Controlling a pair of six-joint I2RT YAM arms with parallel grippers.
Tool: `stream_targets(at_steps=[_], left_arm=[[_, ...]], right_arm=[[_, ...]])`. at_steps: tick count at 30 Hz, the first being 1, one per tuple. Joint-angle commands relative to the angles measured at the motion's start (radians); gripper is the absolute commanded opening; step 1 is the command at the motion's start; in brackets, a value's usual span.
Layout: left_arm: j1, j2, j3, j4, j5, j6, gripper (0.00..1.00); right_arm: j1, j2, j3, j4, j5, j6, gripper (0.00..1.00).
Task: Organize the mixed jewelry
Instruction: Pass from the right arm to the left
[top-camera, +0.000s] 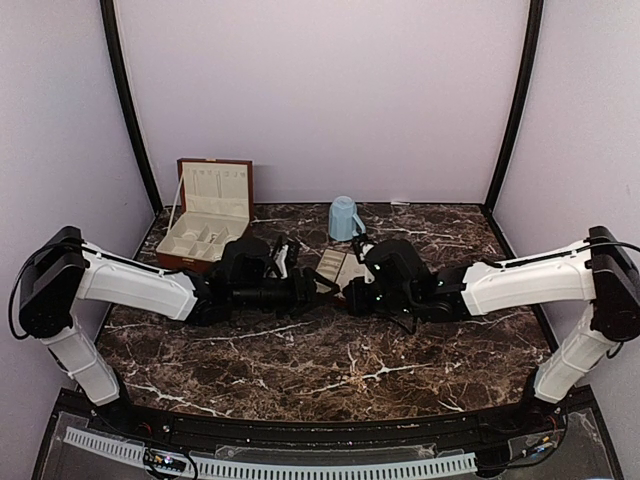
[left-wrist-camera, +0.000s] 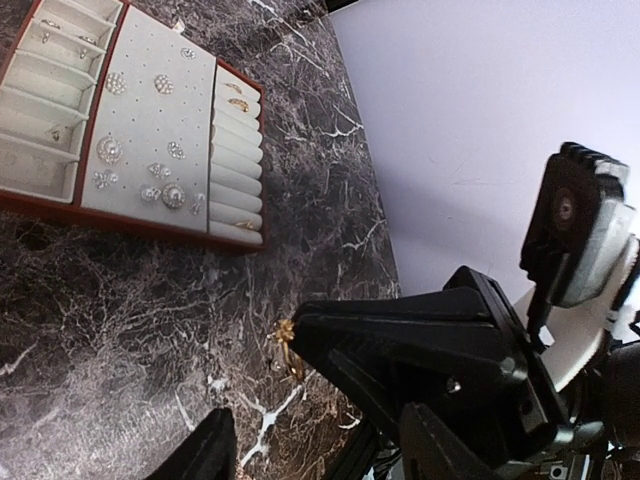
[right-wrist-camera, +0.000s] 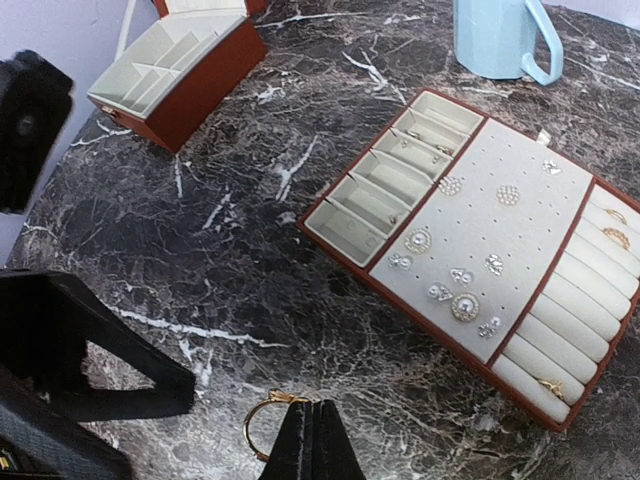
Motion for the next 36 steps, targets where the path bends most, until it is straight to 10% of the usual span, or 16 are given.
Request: stream_targets(at_steps=[1,16,36], left_arm=[[-0.008,0.012,0.018,0.066,0.03,-0.046,0.56],[-0.009,0.045,0.028,0.044,-0.008,-0.061,0.25],[-0.009,0.066,0.048,0.038,-0.029,-0.058,0.09]], right_arm=[[0.02,0.019,0.036,0.06,0.015,0.007,0.0],[0.032,0.026,0.052,0.056,0.014,-0.007,0.0],[0.038,0.02,0.043,0.068,-0.002,-0.016,0.0]])
